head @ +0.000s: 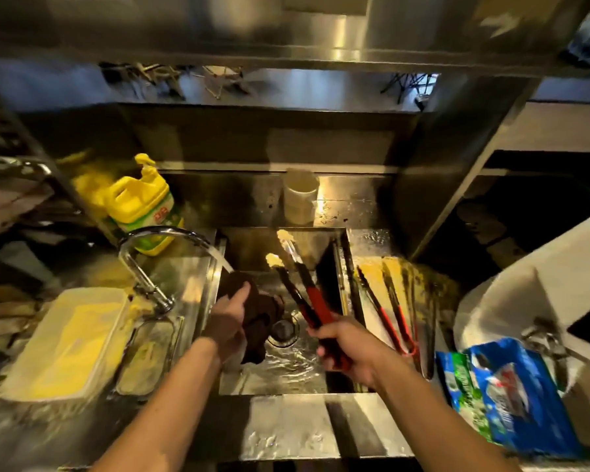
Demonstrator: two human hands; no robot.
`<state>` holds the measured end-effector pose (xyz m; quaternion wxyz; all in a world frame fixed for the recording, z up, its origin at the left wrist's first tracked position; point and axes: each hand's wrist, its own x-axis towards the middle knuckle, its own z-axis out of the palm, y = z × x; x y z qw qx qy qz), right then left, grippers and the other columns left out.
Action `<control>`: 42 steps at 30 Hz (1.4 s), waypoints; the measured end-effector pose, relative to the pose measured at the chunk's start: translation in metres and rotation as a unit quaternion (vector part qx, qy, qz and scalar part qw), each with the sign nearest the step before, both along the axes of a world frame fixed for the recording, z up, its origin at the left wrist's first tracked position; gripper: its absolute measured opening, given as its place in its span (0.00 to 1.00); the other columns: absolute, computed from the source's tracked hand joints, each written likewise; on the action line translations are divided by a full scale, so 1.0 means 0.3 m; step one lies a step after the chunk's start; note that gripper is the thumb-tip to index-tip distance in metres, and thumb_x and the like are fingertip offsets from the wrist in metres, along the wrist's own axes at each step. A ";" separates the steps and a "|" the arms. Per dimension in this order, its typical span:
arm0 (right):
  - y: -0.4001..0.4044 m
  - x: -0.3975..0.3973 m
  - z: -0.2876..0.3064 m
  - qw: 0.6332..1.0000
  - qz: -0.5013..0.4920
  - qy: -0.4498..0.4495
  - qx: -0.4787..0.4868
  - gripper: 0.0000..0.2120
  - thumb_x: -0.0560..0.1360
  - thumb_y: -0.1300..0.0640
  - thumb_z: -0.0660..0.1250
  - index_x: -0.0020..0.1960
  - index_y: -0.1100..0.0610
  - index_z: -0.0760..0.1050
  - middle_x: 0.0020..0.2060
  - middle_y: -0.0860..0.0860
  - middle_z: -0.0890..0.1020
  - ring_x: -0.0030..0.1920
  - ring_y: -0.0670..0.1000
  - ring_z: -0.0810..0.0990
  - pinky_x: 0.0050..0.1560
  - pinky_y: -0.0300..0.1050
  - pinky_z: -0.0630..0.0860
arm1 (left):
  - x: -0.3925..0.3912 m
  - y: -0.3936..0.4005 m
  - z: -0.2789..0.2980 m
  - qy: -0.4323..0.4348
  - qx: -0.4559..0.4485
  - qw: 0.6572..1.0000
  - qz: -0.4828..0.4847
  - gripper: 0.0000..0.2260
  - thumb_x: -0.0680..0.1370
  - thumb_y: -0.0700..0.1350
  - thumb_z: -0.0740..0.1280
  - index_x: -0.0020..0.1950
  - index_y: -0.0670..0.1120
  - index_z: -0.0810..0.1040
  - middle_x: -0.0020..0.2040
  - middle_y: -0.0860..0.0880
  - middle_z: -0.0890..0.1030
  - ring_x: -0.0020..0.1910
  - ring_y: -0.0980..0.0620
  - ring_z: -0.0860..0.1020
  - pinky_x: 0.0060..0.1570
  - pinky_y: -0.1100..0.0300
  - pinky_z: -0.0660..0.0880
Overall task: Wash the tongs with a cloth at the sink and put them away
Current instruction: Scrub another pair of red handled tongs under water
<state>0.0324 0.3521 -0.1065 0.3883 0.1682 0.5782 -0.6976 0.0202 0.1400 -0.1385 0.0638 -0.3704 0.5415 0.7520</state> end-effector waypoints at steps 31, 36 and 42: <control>-0.195 0.003 0.050 0.981 0.101 0.112 0.125 0.05 0.72 0.57 0.65 0.45 0.59 0.75 0.28 0.50 0.75 0.21 0.46 0.66 0.19 0.38 0.62 | -0.257 -0.070 -0.125 -0.023 0.095 0.994 0.044 0.07 0.82 0.38 0.62 0.52 0.39 0.79 0.46 0.40 0.85 0.47 0.41 0.84 0.49 0.42 0.81; -0.221 0.016 0.054 0.977 0.094 0.128 0.141 0.05 0.73 0.57 0.64 0.47 0.58 0.73 0.29 0.50 0.70 0.22 0.46 0.65 0.22 0.40 0.62 | -0.230 -0.020 -0.133 -0.033 0.084 0.995 0.037 0.15 0.81 0.38 0.63 0.66 0.37 0.76 0.57 0.35 0.82 0.52 0.38 0.83 0.52 0.44 0.82; -0.095 0.033 0.117 0.978 0.122 0.097 0.142 0.09 0.75 0.53 0.65 0.48 0.59 0.75 0.28 0.49 0.73 0.22 0.46 0.65 0.20 0.38 0.59 | -0.272 -0.096 -0.141 -0.026 0.035 0.995 0.089 0.13 0.80 0.41 0.66 0.64 0.39 0.77 0.52 0.40 0.82 0.46 0.43 0.81 0.44 0.54 0.80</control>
